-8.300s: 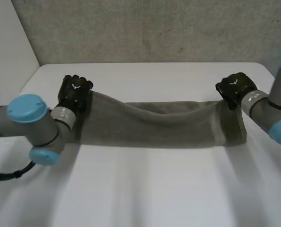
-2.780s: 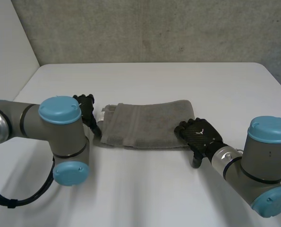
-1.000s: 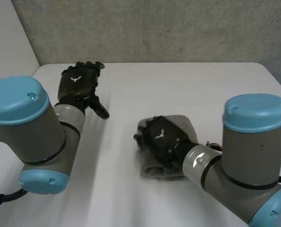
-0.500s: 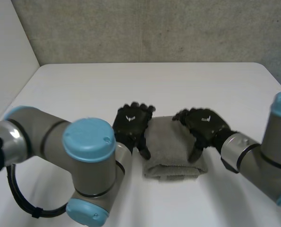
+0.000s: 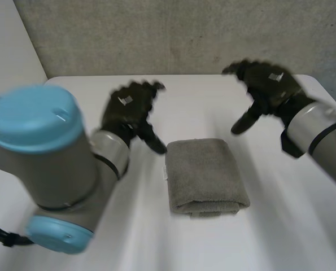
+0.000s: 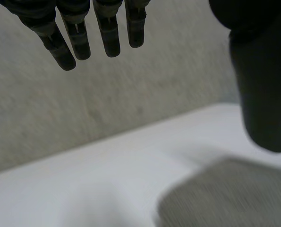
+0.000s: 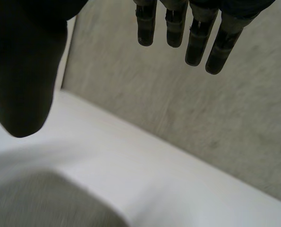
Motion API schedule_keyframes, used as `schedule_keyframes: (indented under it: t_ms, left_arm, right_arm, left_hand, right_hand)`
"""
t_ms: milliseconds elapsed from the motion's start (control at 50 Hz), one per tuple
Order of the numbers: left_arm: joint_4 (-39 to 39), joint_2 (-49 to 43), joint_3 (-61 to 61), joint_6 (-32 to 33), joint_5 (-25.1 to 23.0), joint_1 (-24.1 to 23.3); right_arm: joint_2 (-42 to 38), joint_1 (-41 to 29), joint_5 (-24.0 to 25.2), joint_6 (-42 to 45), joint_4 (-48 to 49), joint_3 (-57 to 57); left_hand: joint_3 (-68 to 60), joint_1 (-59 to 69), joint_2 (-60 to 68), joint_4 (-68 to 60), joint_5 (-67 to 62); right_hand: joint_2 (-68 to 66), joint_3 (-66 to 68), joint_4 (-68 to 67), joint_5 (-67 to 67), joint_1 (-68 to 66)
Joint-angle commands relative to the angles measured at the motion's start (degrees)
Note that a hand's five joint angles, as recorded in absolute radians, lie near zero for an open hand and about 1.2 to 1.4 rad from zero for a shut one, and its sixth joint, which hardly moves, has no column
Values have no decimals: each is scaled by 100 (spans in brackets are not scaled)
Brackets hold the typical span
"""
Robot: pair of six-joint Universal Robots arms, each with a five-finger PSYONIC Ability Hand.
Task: Fold the towel.
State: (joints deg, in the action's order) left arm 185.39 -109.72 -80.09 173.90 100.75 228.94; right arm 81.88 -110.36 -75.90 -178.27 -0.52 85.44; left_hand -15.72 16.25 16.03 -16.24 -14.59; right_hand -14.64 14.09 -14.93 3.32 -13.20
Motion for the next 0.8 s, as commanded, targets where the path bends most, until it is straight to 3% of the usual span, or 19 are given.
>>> schedule_keyframes:
  t_ms: [20, 120, 200, 400, 720, 800]
  left_arm:
    - [-835, 732, 415, -111, 15, 607]
    - [-1758, 698, 836, -76, 59, 784]
    - [-2366, 654, 1066, -85, 94, 810]
    - [-2394, 750, 1084, -49, 515, 828]
    - [-2350, 794, 1101, -49, 525, 863]
    - [-2332, 821, 1093, -67, 525, 863]
  right_arm:
    - [240, 216, -549, -270, -862, -731]
    - [267, 199, -1207, 45, -862, -714]
    - [258, 234, -1252, 204, -862, -670]
    - [214, 199, -1287, 284, -625, -573]
    - [188, 199, -1199, 301, -572, -582]
    - [-127, 164, -867, 590, -695, -660]
  left_hand:
    - [214, -267, -245, 266, 1102]
    - [264, -317, -295, 316, 1152]
    - [348, -401, -379, 401, 1236]
    - [348, -401, -379, 401, 1236]
    - [415, -468, -446, 468, 1303]
    - [449, -502, -480, 502, 1337]
  right_hand:
    - [464, -409, 493, -332, 320]
    - [464, -409, 493, -332, 320]
    - [464, -409, 493, -332, 320]
    - [464, -409, 493, -332, 320]
    - [464, -409, 493, -332, 320]
    - [464, -409, 493, -332, 320]
